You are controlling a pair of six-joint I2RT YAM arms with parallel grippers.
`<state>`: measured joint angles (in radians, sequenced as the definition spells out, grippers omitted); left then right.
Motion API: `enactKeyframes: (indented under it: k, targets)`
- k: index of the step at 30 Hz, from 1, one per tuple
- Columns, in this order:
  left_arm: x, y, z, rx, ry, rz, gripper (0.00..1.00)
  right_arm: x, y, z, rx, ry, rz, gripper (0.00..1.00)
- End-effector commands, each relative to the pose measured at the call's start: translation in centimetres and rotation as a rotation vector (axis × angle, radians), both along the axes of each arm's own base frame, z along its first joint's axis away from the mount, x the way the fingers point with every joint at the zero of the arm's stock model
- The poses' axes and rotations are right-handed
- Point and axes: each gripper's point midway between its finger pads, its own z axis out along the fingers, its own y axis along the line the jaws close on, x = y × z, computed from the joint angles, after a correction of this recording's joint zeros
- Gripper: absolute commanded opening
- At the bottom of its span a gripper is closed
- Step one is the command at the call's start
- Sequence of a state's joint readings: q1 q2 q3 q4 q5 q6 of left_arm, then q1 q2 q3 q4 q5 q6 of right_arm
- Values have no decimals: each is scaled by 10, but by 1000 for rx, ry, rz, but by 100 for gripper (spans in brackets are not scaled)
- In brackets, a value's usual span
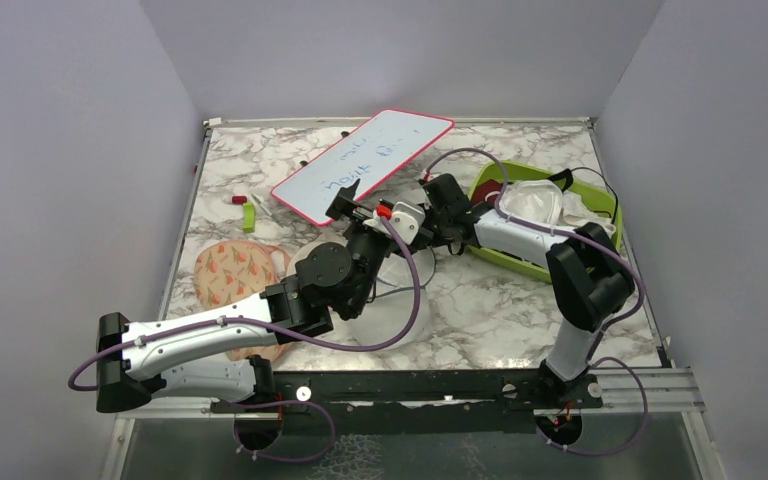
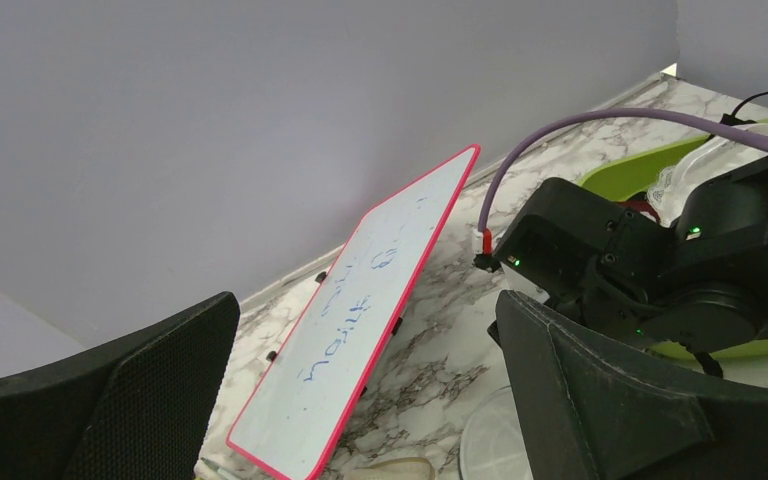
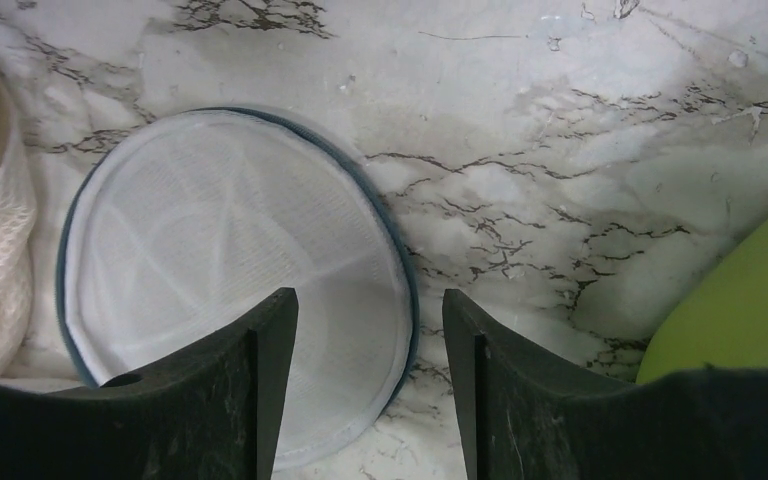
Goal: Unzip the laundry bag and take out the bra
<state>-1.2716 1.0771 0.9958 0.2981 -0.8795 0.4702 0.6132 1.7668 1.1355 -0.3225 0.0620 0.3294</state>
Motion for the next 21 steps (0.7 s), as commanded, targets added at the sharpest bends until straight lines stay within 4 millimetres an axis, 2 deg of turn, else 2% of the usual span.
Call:
enactKeyframes:
  k: [1, 7, 18, 21]
  targets:
    - [0, 1, 8, -21, -11, -7, 98, 8, -3, -12, -42, 12, 6, 54]
    - [-1, 1, 9, -24, -12, -9, 98, 7, -7, -30, -77, 39, 6, 52]
    - [-1, 0, 9, -26, -12, -13, 98, -4, -27, -54, -163, 60, 0, 35]
    - [-1, 0, 8, -24, -11, -13, 98, -6, -30, -59, -175, 67, -5, 26]
